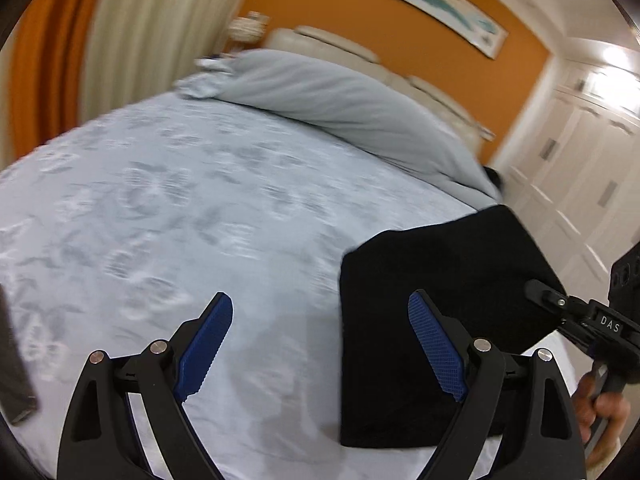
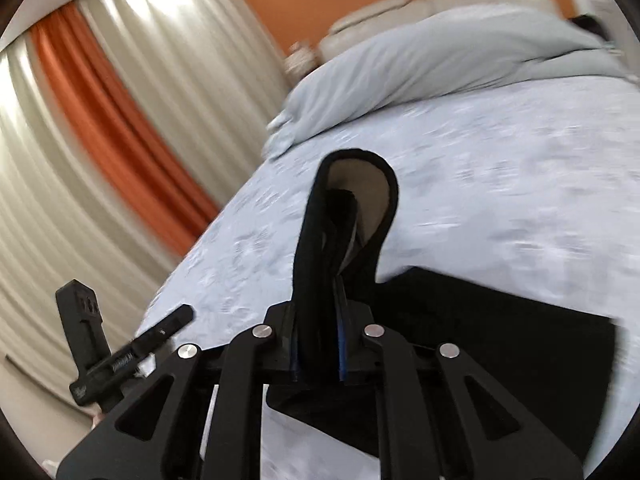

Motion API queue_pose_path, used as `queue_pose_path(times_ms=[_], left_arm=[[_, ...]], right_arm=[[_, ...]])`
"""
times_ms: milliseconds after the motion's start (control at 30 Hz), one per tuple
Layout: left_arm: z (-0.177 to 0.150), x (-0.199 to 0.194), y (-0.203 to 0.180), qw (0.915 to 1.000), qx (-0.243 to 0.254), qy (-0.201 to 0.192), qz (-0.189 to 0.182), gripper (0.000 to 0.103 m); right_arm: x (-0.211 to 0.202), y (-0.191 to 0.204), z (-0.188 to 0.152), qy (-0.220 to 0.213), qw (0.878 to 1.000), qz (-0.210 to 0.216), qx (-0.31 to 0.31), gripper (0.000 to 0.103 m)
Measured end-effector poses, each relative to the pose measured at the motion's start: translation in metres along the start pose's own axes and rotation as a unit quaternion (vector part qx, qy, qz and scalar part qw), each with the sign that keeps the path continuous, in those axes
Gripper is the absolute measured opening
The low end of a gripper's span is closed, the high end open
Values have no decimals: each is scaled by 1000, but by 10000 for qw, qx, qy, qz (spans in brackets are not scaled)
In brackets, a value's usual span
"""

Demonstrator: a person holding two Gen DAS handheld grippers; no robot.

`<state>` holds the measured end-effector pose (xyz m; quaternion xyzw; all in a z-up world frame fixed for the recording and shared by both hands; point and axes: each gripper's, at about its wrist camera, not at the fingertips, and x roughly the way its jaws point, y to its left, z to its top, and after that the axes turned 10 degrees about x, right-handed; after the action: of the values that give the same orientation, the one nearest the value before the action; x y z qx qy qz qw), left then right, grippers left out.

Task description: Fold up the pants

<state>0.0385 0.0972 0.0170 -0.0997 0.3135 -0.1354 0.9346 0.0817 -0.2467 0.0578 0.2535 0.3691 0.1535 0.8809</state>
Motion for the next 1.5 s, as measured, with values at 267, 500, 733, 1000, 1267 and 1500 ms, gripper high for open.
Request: queue_pose_path(times_ms=[267, 500, 733, 1000, 1267, 1500], left_arm=[[-43, 66, -89, 9898, 748, 1098, -513, 87], [-46, 101, -104, 9890, 508, 1272, -566, 87], [-63, 159, -81, 9643, -456, 2292, -1249, 87], [-61, 159, -73, 9515, -907, 2291, -1845, 36], [-72, 146, -28, 9385, -1075, 2908, -1519, 54], [-71, 134, -32, 9478, -1242, 2532, -1490, 80]], right_arm=[[-8, -184, -56, 975, 9705, -1765, 1323, 26], [-52, -188, -26, -15, 9807, -1498, 1254, 61], [19, -191, -33, 983, 9750, -1408, 1408, 63], [-3, -150, -33, 635, 9855, -1222, 989, 12], [20, -133, -57, 1244, 9799, -1381, 730, 24], [-14, -172, -34, 652, 9737, -1928, 1028, 85]])
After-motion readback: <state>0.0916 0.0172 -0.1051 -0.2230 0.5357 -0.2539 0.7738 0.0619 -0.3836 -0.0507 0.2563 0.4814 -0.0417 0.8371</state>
